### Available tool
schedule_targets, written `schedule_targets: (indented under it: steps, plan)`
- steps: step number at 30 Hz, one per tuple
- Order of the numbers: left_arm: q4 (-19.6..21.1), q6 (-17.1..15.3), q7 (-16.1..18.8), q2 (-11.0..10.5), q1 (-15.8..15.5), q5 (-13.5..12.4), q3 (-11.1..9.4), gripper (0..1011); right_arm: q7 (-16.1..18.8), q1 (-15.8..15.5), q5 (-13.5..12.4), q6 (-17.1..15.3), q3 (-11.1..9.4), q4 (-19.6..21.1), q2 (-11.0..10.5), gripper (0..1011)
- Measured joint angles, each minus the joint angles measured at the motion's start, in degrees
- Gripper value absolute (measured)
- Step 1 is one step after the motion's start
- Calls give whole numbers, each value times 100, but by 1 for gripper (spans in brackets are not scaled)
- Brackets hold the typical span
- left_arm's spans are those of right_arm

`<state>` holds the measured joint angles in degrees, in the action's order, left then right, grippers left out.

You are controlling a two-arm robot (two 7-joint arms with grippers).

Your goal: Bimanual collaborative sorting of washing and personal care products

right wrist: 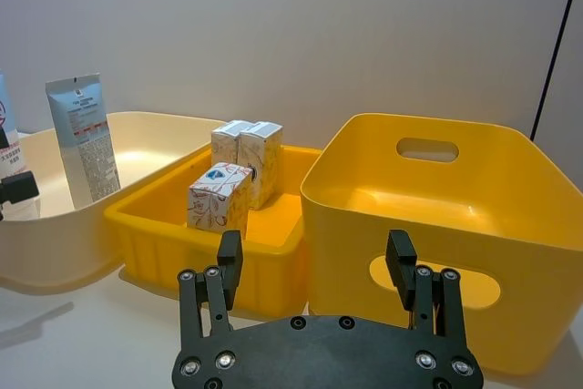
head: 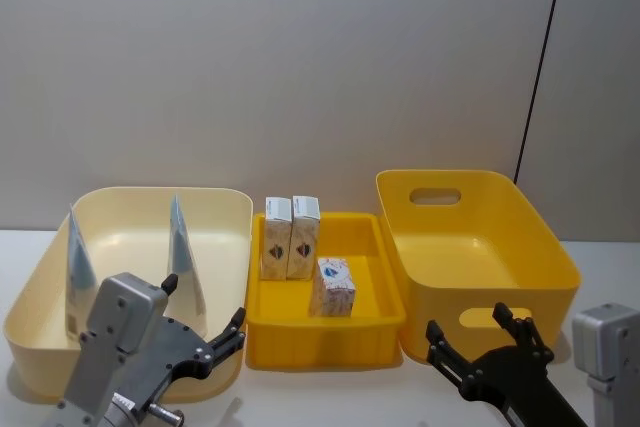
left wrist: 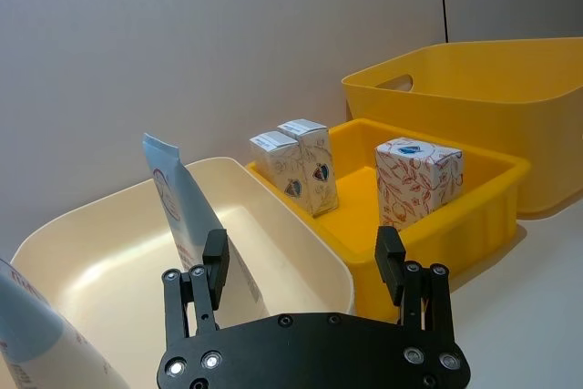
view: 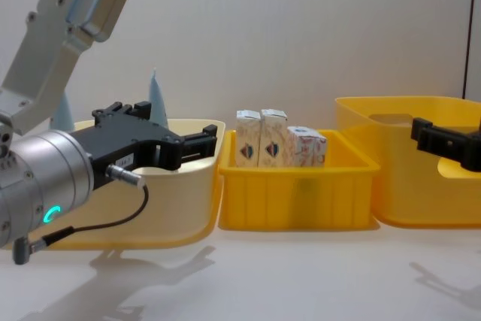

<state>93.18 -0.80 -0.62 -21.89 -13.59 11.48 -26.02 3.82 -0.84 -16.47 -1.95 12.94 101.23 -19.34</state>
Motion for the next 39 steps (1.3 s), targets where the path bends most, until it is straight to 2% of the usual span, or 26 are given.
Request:
schedule_targets:
  steps: [39]
  plan:
    - [0,0,0,0,0,0,0,1003,0,0,0,0,0,0,0,1000]
